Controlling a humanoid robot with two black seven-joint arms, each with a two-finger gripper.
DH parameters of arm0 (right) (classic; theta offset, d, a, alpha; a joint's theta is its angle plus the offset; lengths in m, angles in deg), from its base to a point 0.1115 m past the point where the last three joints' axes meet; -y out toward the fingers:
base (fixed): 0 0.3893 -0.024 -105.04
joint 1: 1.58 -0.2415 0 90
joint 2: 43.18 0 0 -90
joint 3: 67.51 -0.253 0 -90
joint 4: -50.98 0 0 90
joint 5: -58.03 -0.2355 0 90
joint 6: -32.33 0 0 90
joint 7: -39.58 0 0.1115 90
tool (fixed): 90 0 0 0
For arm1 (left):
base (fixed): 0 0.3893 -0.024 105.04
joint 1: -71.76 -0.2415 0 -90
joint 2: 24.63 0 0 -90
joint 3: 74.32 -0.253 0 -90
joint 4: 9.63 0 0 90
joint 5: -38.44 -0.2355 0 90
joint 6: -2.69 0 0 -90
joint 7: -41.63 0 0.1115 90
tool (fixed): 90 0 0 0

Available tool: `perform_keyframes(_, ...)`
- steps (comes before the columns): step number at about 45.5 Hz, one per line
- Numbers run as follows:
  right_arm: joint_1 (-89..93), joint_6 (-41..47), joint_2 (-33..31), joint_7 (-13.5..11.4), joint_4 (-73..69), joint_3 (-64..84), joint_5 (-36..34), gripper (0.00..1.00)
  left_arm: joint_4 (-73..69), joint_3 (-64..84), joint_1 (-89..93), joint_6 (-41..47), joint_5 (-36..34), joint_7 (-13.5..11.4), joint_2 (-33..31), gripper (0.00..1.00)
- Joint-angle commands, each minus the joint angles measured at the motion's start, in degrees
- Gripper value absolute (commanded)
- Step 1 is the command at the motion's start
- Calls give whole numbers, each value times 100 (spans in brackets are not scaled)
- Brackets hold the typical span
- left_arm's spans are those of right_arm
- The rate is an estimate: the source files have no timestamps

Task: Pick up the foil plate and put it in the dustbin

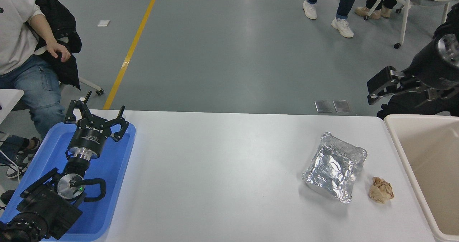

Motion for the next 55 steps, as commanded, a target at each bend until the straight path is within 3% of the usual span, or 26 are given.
perform_keyframes(1,-11,0,-14,0,-2,-20,17,100,0,-1,2,0,-8,-9,0,100)
perform_keyframes(55,270,0,-172,0,235,24,158,100,0,-1,2,0,-8,0,0,100)
